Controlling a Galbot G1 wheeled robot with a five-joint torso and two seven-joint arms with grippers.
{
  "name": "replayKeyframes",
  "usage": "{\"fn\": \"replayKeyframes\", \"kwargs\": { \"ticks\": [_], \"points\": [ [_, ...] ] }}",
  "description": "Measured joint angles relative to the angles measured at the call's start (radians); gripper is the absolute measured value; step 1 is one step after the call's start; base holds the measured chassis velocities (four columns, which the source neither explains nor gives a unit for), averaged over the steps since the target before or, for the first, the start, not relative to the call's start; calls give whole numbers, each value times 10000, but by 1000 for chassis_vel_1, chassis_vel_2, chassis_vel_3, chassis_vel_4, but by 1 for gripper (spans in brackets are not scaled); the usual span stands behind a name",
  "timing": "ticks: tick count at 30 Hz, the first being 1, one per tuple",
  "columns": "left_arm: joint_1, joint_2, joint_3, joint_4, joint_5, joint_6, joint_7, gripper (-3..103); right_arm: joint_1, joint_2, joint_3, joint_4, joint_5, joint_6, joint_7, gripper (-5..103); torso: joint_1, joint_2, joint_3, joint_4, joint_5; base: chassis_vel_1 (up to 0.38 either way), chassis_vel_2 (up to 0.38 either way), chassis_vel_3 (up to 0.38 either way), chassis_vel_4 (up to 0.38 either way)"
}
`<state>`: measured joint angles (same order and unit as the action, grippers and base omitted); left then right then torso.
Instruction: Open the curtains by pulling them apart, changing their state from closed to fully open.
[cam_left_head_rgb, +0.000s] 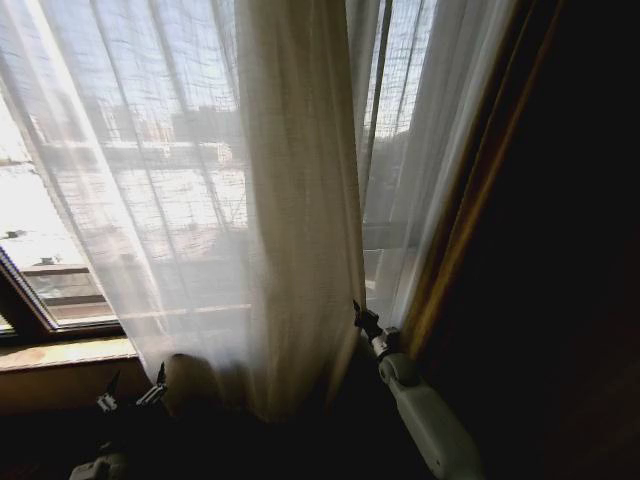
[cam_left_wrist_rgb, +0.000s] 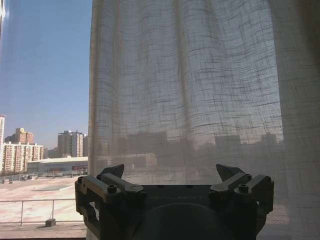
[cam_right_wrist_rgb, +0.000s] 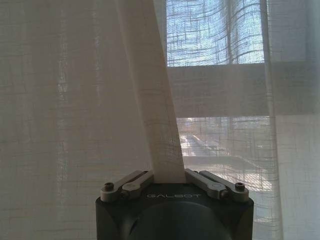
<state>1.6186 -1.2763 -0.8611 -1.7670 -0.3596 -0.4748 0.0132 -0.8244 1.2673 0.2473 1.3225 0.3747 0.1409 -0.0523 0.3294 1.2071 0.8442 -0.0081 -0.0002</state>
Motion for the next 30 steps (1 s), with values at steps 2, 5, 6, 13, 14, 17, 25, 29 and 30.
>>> {"fn": "replayKeyframes", "kwargs": {
  "ticks": [2,5,6,13,14,17,25,29,30],
  "points": [
    [0,0,0,0,0,0,0,100,2,30,-11,-13,-61,99,47,0,0,0,0,-1,0,-278,-292,312,285],
    [0,-2,2,-1,0,0,3,100,5,34,-35,-26,-431,185,64,0,1,-1,0,-4,3,-196,-234,253,251],
    [0,-2,2,-1,0,0,3,100,2,23,-44,-25,-530,191,60,0,0,-1,1,-3,6,-106,-164,95,87],
    [-1,0,1,-1,0,0,3,100,-9,-35,-256,16,-899,201,-89,0,0,-1,0,-1,-7,-18,-45,29,28],
    [-1,1,-2,-1,0,0,0,100,22,-29,-282,-15,-907,200,-81,0,0,-1,0,1,-12,21,57,-29,-44],
    [-1,4,-6,-1,0,0,-4,100,257,1,-317,-347,-929,-5,377,0,0,-1,0,2,0,49,58,-40,-50],
    [0,0,-1,-1,0,0,0,100,1099,114,378,-1346,-1589,-1099,2903,0,0,0,0,2,3,9,14,-6,0],
    [0,0,0,-1,0,0,0,100,1309,-110,1056,-1635,-1653,-1649,4085,0,0,0,0,1,-1,0,0,0,0],
    [0,0,-1,-1,0,0,-1,100,1323,-209,1189,-1666,-1654,-1717,4286,0,0,-1,0,1,-2,0,0,0,0]
  ]
}}
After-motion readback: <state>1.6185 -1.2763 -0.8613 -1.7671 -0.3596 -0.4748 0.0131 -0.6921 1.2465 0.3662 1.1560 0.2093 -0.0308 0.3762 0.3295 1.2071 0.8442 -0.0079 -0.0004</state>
